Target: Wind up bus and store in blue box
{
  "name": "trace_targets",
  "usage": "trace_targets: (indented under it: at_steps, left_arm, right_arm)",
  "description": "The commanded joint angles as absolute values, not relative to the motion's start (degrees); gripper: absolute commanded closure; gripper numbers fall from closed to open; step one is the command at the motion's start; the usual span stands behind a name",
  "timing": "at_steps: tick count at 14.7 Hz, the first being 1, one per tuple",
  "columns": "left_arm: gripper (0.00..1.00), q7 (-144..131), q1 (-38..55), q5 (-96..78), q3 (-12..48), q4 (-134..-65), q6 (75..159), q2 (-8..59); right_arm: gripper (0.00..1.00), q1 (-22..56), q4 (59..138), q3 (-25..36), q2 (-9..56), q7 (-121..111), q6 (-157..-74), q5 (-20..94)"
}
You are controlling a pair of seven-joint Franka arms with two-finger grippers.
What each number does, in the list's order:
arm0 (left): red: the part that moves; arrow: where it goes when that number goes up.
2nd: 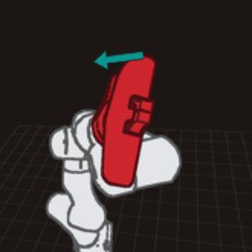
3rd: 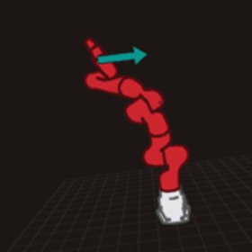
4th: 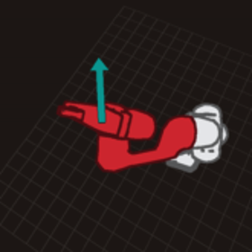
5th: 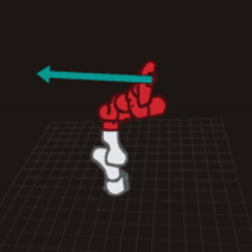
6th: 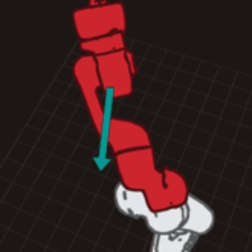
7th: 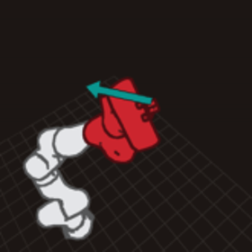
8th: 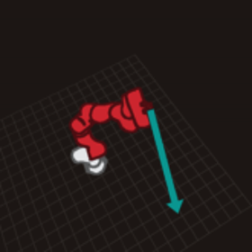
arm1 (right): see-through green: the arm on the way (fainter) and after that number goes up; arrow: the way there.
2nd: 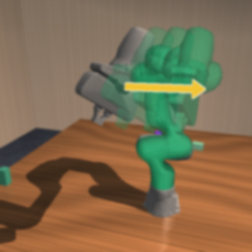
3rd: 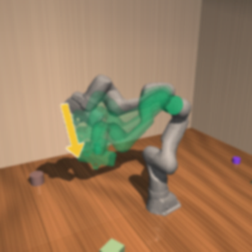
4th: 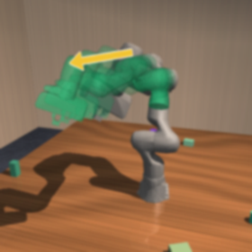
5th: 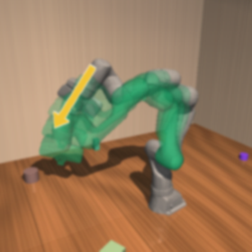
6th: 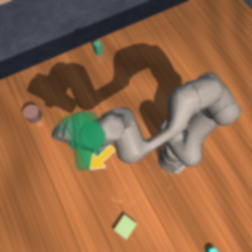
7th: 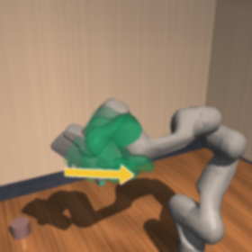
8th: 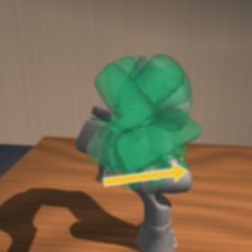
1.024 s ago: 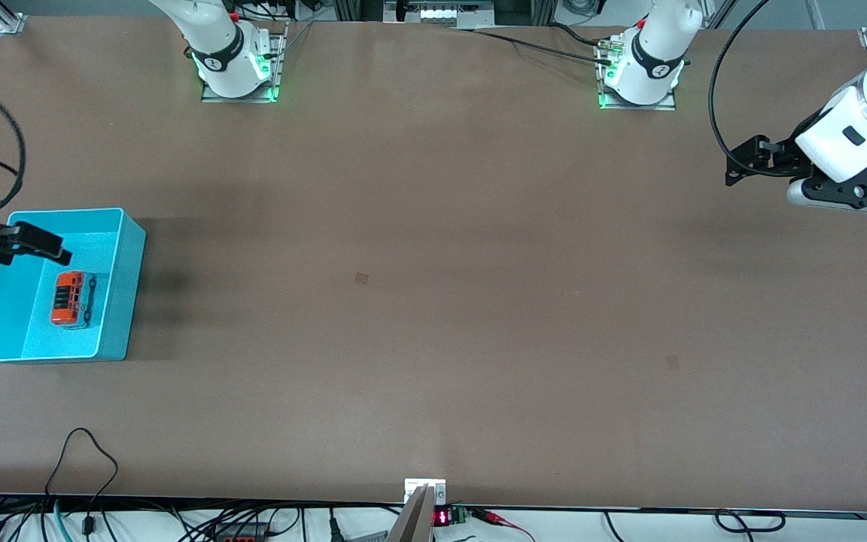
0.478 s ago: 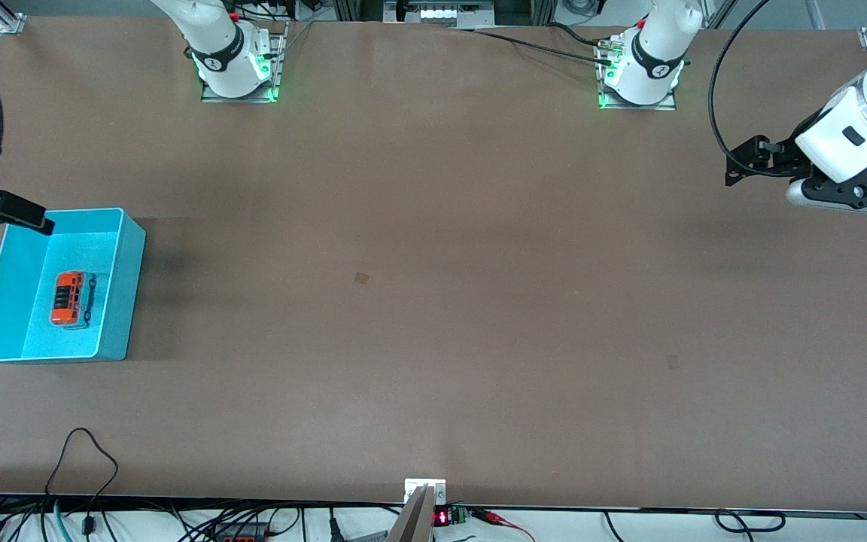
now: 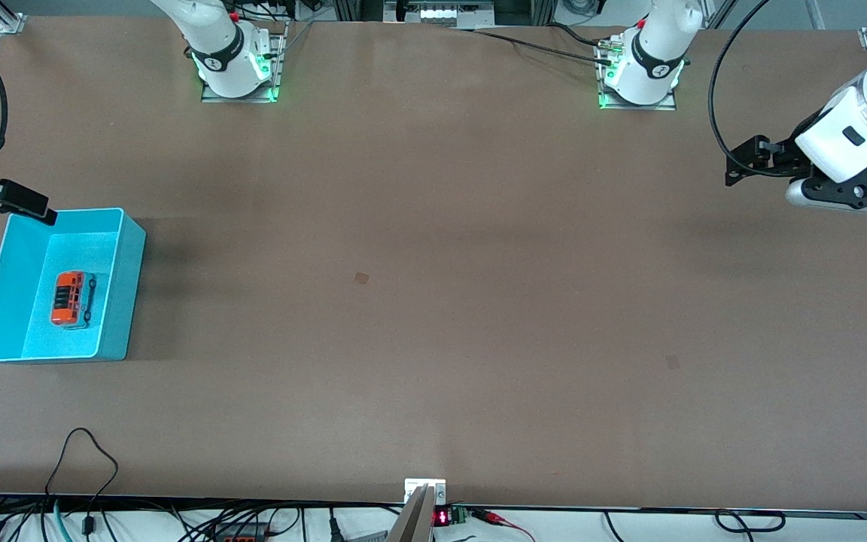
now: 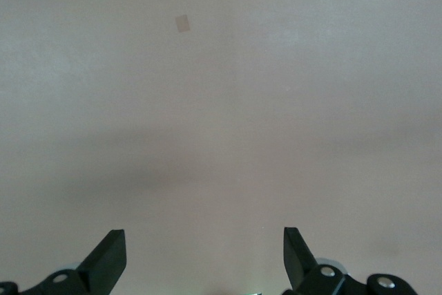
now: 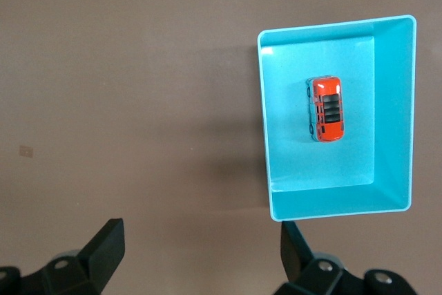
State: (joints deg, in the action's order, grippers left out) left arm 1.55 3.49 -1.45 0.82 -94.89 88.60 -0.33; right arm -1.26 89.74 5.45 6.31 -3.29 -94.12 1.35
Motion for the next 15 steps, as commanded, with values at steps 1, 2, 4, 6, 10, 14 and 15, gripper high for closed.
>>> trace_targets:
  at_steps: [1,2,4,6,10,14,15]
  left_arm:
    - [0.00,1.1,3.5,-2.5,0.8,-93.5,88.1,0.3]
    - [0.00,1.1,3.5,-2.5,0.8,-93.5,88.1,0.3]
    - [0.00,1.1,3.3,-2.5,0.8,-93.5,88.1,0.3]
    - [0.00,1.1,3.4,-2.5,0.8,-93.5,88.1,0.3]
    - [0.00,1.1,3.4,-2.5,0.8,-93.4,88.0,0.3]
    - [0.00,1.1,3.3,-2.5,0.8,-93.4,87.9,0.3]
    - [0.00,1.1,3.3,-2.5,0.8,-93.4,87.9,0.3]
  right_arm:
    - [0.00,-1.1,95.9,5.3,1.5,-2.7,-97.5,0.6]
    - [0.00,-1.1,97.8,5.3,0.1,-2.7,-98.7,0.5]
    - [0.00,-1.0,98.8,5.0,-1.1,-2.7,-98.8,-0.1]
    - [0.00,-1.0,98.9,4.7,-1.4,-2.3,-98.5,-0.9]
    - [0.00,-1.1,99.1,4.9,-2.1,-2.3,-97.6,-0.9]
    - [0.00,-1.1,99.1,4.9,-2.4,-2.4,-96.9,-0.9]
    - [0.00,-1.1,99.1,4.9,-2.3,-2.5,-97.1,-0.9]
